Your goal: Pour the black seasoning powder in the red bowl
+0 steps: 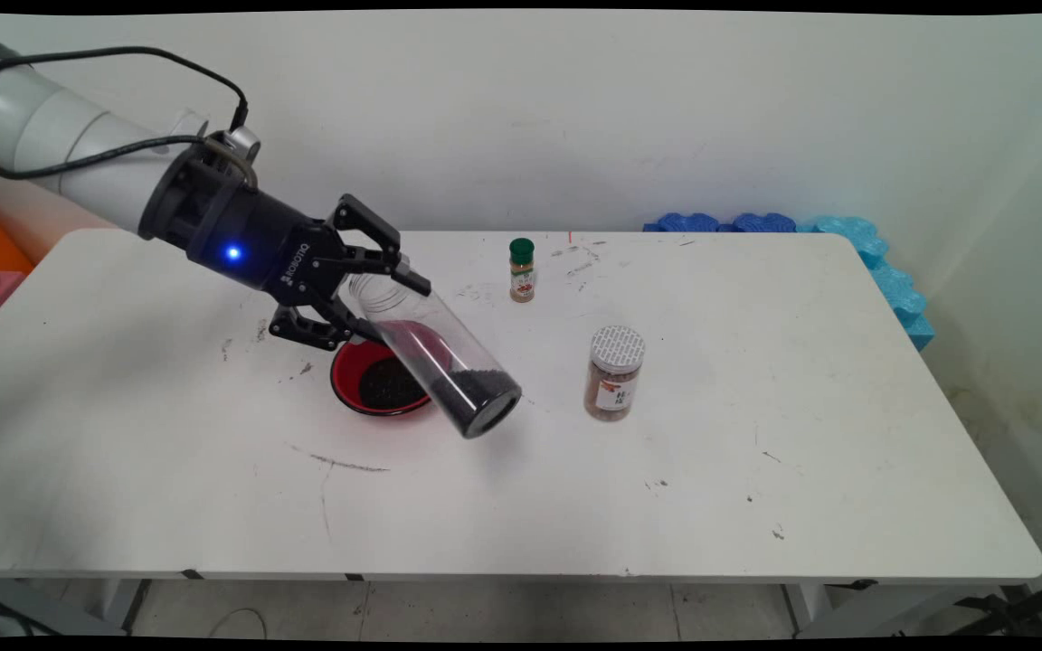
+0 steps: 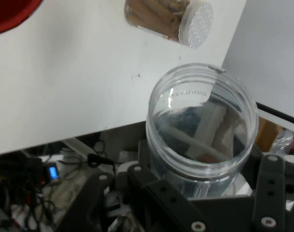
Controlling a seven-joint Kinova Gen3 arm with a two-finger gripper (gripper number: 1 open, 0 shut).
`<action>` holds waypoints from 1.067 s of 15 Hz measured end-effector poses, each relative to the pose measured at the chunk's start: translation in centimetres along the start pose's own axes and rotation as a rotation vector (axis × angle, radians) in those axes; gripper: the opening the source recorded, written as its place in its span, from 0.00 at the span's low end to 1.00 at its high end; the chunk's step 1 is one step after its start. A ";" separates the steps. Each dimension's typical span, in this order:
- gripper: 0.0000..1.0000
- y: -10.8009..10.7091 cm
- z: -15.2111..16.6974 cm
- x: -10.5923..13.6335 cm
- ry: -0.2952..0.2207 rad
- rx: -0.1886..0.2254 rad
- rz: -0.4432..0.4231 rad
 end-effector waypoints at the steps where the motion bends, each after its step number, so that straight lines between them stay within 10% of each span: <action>1: 0.00 0.0 0.0 0.1 0.000 -0.006 -0.027; 16: 0.00 0.1 0.0 1.2 0.026 -0.083 -0.302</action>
